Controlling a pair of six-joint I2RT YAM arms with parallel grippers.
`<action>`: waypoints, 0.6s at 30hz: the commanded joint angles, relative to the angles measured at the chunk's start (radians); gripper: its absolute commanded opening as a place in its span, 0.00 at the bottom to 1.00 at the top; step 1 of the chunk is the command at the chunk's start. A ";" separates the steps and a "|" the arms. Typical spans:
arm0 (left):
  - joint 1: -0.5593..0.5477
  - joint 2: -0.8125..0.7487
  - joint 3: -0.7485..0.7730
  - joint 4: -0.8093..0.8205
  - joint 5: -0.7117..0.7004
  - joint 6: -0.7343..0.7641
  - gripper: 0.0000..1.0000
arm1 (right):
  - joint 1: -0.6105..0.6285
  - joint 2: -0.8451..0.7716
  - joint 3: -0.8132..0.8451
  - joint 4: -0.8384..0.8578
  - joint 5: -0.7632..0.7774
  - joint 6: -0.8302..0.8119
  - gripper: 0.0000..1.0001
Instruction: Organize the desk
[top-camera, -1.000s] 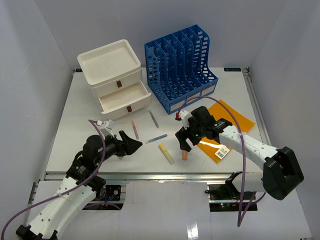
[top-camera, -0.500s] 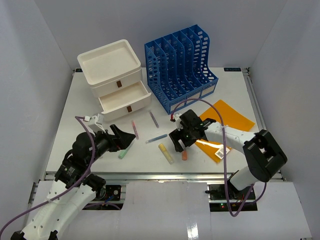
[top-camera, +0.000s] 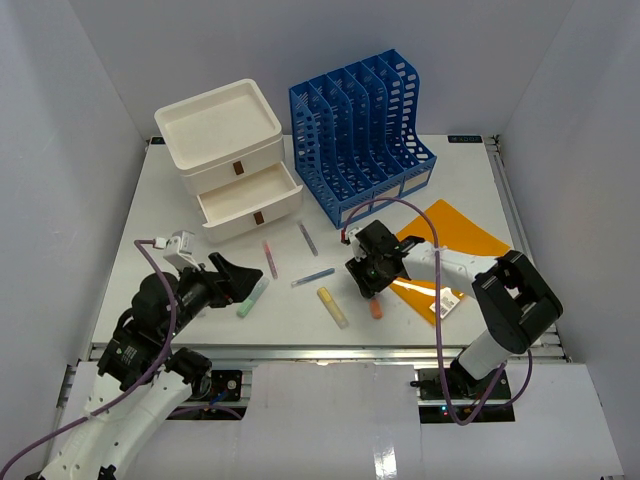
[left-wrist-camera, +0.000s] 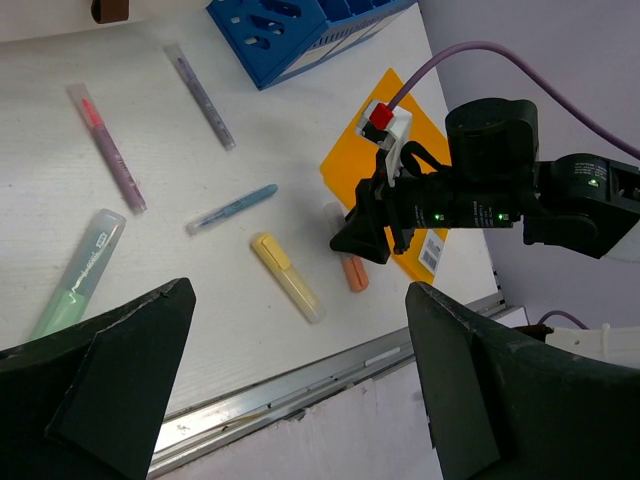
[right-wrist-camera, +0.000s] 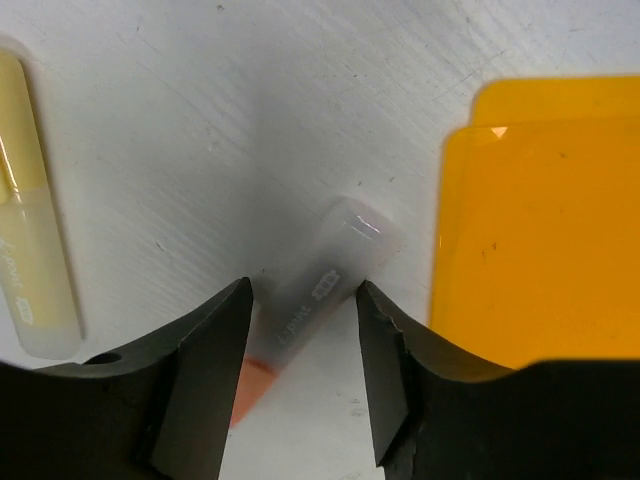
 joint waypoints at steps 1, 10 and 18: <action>-0.003 -0.005 0.015 -0.027 -0.019 0.003 0.98 | 0.003 0.031 0.005 0.009 0.019 -0.018 0.45; -0.002 -0.008 -0.010 -0.009 0.009 0.014 0.98 | 0.002 0.045 0.083 -0.090 -0.168 -0.316 0.12; -0.002 0.034 -0.005 0.015 0.045 0.035 0.98 | 0.011 0.107 0.479 -0.324 -0.380 -0.619 0.08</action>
